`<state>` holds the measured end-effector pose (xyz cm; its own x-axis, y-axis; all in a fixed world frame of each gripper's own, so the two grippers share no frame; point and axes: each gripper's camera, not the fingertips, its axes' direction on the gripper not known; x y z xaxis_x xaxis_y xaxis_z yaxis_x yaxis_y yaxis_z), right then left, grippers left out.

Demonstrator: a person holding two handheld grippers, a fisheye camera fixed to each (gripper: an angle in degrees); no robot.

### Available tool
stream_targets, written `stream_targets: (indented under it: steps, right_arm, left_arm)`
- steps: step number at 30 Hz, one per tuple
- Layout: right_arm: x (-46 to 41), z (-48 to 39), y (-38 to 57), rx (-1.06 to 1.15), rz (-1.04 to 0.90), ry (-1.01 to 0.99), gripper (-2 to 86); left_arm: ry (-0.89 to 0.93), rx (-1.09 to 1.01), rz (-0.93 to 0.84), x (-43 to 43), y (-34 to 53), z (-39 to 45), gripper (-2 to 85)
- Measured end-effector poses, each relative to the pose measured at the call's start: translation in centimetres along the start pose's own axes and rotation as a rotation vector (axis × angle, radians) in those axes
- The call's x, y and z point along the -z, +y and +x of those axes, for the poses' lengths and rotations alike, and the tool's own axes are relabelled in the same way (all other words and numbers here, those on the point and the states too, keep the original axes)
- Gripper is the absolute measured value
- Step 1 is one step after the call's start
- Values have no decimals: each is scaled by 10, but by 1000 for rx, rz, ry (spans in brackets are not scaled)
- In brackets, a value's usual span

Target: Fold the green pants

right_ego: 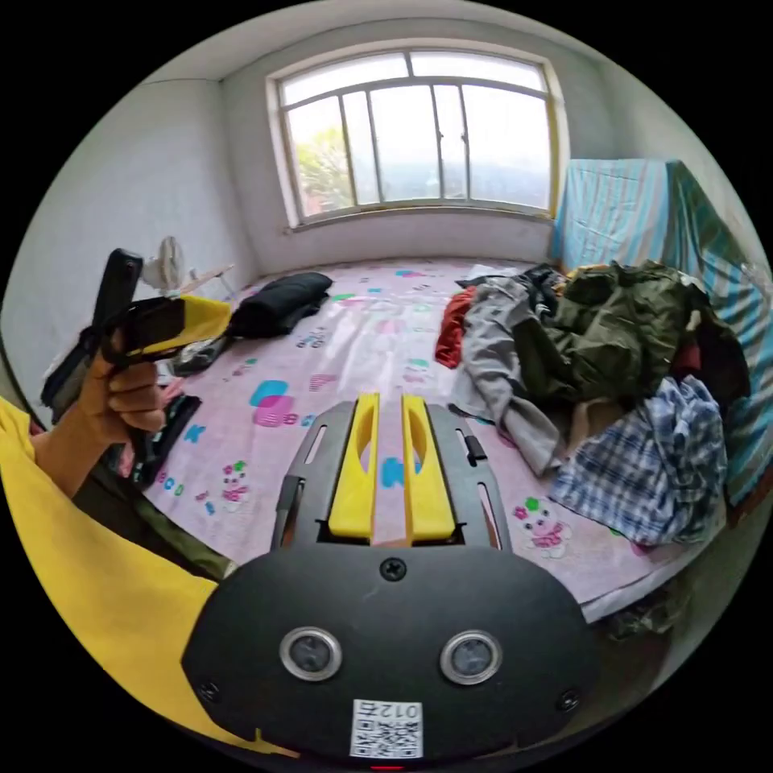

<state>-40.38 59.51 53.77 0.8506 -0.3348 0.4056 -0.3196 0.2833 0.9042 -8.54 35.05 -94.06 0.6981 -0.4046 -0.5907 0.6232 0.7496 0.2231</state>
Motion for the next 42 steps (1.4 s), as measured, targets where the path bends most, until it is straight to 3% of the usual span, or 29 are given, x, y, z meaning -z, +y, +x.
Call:
stream_targets:
  steps: [10, 15, 16, 20, 23, 29, 35, 42]
  right_arm:
    - [-15, 399, -112, -333, -24, 126, 115]
    - [-36, 507, -152, -370, -126, 71, 121]
    - [-41, 522, -157, -360, -162, 33, 86]
    - [-14, 536, -159, -263, -87, -63, 19]
    - [27, 537, -152, -153, 32, -309, 8]
    - [66, 539, -143, -13, -7, -526, 4]
    - [106, 548, -150, 48, 3, -715, 4]
    - [149, 608, -152, 7, -92, -658, 17]
  left_arm:
    - [-138, 144, -48, -203, -132, -55, 7]
    - [-228, 245, -129, -305, -211, -106, 19]
    - [-230, 250, -139, -316, -220, -111, 23]
    - [-259, 243, -200, -382, -292, -145, 59]
    - [-250, 232, -246, -427, -346, -164, 96]
    - [-238, 111, -378, -510, -425, -165, 131]
    - [-385, -18, -598, -575, -425, -147, 56]
    - [-294, -174, -570, -532, -387, -115, 30]
